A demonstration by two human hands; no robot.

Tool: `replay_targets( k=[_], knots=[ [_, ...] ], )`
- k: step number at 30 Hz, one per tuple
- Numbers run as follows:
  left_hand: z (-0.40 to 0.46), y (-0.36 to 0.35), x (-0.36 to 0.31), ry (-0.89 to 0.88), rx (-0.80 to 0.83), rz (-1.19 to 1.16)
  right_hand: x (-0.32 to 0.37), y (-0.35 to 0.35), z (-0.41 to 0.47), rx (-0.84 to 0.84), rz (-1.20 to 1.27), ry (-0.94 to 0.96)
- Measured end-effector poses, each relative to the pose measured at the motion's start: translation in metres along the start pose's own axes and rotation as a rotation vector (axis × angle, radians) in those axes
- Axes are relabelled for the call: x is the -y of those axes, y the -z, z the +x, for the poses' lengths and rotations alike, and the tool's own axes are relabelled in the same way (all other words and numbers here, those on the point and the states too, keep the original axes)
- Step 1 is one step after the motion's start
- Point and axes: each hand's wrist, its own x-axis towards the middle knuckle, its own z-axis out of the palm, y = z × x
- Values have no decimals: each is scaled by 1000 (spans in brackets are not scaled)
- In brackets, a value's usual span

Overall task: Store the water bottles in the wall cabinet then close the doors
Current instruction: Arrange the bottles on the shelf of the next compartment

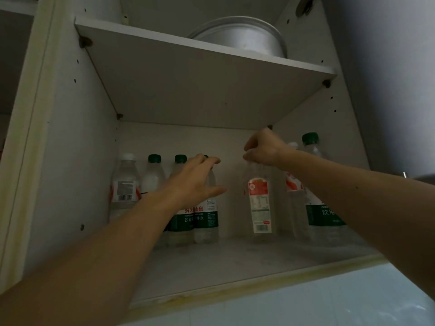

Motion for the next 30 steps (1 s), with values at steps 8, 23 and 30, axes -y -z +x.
replay_targets(
  k=[8, 23, 30],
  knots=[
    [-1, -22, 9, -45, 153, 224, 24, -52, 7, 77, 116, 102],
    [3, -39, 4, -138, 47, 333, -25, -55, 11, -169, 222, -46],
    [2, -37, -1, -126, 105, 360, -29, -55, 9, 134, 196, -268]
  ],
)
